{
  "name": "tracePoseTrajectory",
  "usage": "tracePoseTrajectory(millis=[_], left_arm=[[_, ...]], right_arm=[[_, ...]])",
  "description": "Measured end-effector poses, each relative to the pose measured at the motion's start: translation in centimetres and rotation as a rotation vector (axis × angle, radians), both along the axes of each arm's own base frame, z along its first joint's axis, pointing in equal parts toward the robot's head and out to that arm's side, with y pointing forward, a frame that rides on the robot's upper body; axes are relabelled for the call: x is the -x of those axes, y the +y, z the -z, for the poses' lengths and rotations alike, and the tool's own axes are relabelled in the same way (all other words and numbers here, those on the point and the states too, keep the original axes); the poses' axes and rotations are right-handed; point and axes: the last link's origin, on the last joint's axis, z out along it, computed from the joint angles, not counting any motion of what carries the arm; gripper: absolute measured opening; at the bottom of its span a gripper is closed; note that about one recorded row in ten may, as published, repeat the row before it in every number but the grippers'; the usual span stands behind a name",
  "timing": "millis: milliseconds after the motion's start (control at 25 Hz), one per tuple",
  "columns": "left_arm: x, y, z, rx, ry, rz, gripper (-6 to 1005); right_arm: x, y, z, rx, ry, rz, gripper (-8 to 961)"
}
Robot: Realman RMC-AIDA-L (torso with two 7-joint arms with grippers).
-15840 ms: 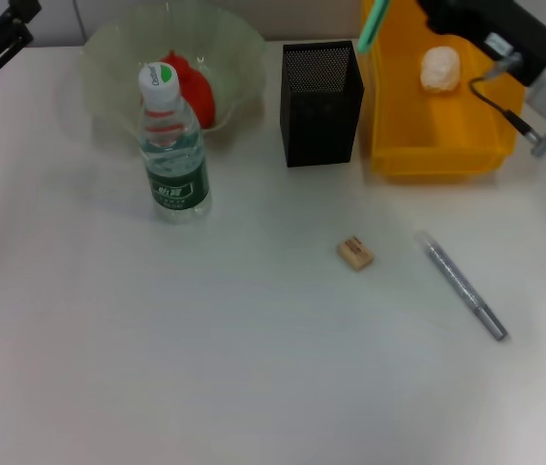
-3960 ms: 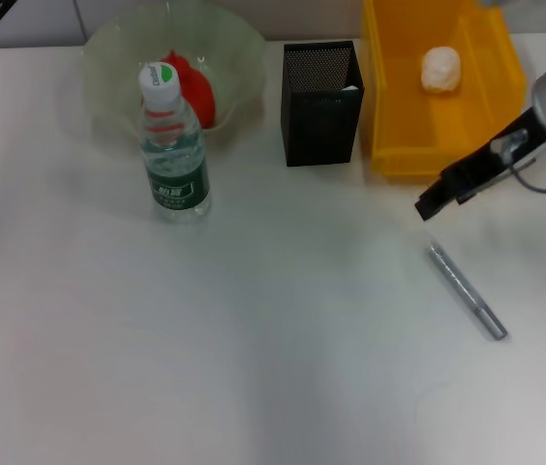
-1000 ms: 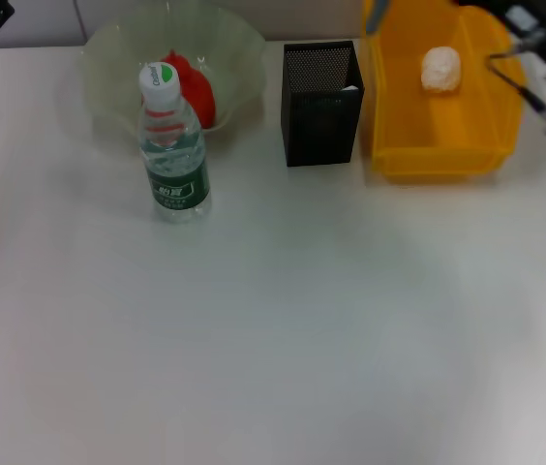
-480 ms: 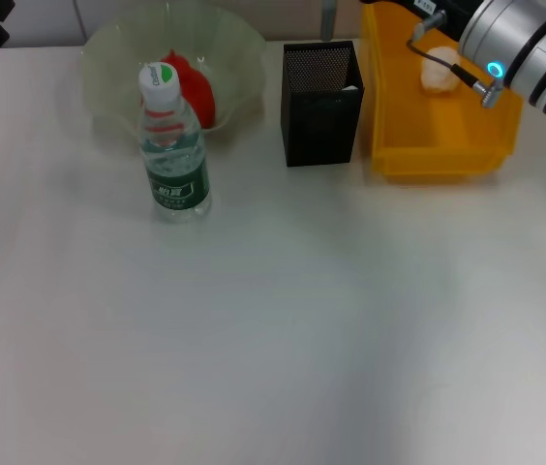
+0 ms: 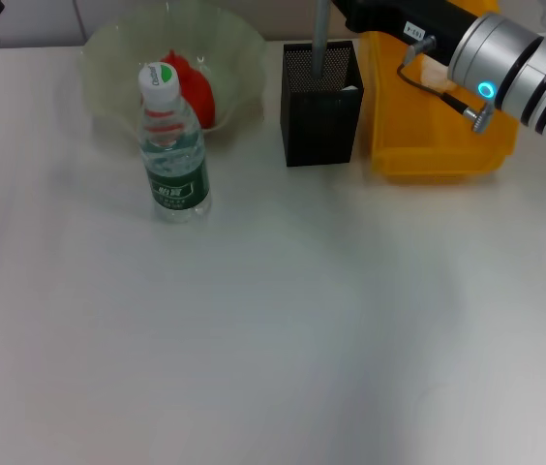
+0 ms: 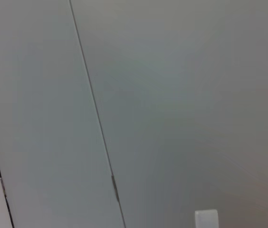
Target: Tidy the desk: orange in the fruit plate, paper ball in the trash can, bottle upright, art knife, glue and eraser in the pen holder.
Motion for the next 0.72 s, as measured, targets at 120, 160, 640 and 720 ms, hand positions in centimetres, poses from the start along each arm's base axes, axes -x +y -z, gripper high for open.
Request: tracePoseTrajectory(millis=[120, 160, 640, 720], left_arm=[[0.04, -0.01, -0.03, -0.002, 0.003, -0.001, 785], [0.04, -0.01, -0.03, -0.002, 0.003, -0.001, 785], [0.24, -0.20, -0.16, -0.002, -0.011, -0.008, 785], [0.07, -0.09, 0.01, 0.001, -0.016, -0.005, 785]], right_arm=[[0.03, -0.05, 0.31, 0.008, -0.020, -0.006, 137], [0.03, -0.05, 0.31, 0.008, -0.020, -0.006, 137], [-0.65, -0.47, 0.76, 0.010, -0.054, -0.003, 257], [-0.77, -0.73, 0.65, 0.009, -0.042, -0.010, 318]])
